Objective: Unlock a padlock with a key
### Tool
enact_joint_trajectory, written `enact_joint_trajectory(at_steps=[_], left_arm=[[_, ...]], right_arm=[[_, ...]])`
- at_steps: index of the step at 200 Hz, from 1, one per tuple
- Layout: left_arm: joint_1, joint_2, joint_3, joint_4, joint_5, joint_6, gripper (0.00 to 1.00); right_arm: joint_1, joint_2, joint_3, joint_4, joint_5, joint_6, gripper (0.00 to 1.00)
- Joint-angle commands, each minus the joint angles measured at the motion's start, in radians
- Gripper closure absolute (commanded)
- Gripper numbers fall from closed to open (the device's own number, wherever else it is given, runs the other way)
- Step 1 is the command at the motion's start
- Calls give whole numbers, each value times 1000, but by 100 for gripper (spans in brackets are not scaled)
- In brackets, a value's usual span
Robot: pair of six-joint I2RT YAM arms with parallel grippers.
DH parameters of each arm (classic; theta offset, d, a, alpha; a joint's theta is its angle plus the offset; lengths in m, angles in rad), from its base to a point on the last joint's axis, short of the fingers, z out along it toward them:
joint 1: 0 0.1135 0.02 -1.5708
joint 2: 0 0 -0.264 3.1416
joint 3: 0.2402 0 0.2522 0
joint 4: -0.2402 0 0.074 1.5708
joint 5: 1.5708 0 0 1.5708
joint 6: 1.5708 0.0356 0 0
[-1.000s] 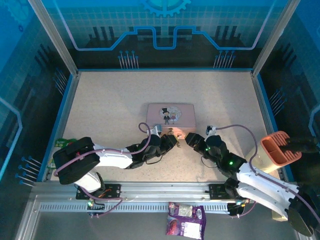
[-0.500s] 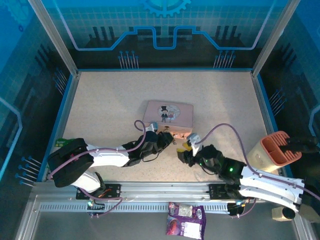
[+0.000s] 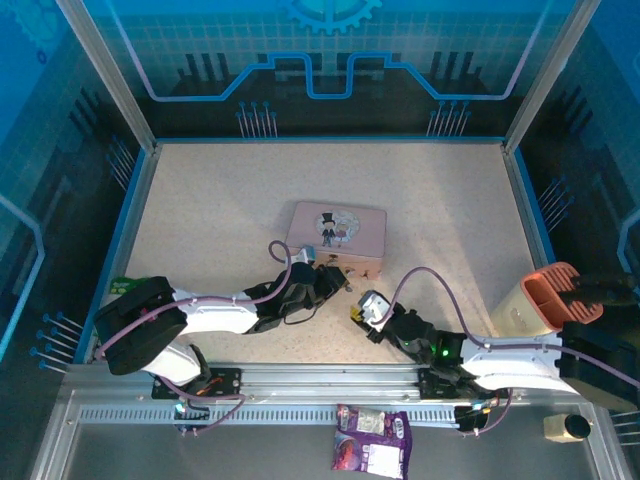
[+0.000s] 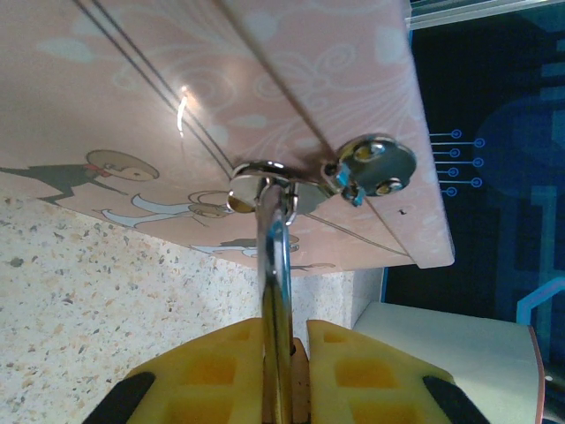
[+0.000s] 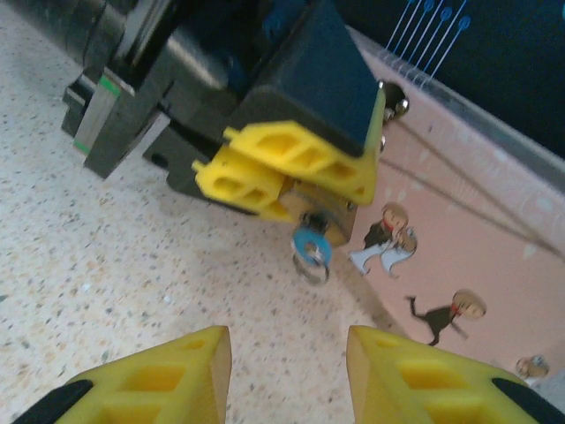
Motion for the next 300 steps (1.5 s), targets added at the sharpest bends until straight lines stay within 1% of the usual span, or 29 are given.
enact_joint_trajectory(at_steps=[1,11,33,52,78,139,160,172,243,257,286,300], left_arm=[[11,-38,8,48,12,23,100],[11,-39,7,50,16,23,100],[6,-45,4,48,17,23,100],[2,-48,7,45,18,27,100],[2,-45,12,52,26,32,100],[0,-53,2,59,27,29,100],[0,-54,-2,62,23,27,100],[0,-56,-5,65,21,27,100],[0,-56,-8,71,19,27,100],[1,-54,-7,73,22,28,100],[-1,-53,-8,74,21,36,100],[2,-51,-9,74,20,41,100]], right_arm=[[13,65,18,227,59,-100,61],[13,93,17,266,61,-116,61],[10,157,41,291,77,-138,63],[1,224,36,382,85,-151,64],[-4,316,52,448,85,-162,65],[12,558,58,760,132,-215,71],[30,612,84,762,170,-239,75],[32,626,89,762,182,-231,78],[33,633,96,761,204,-208,79],[33,631,99,762,226,-201,83],[33,608,102,762,245,-125,87],[32,589,99,762,257,-39,91]])
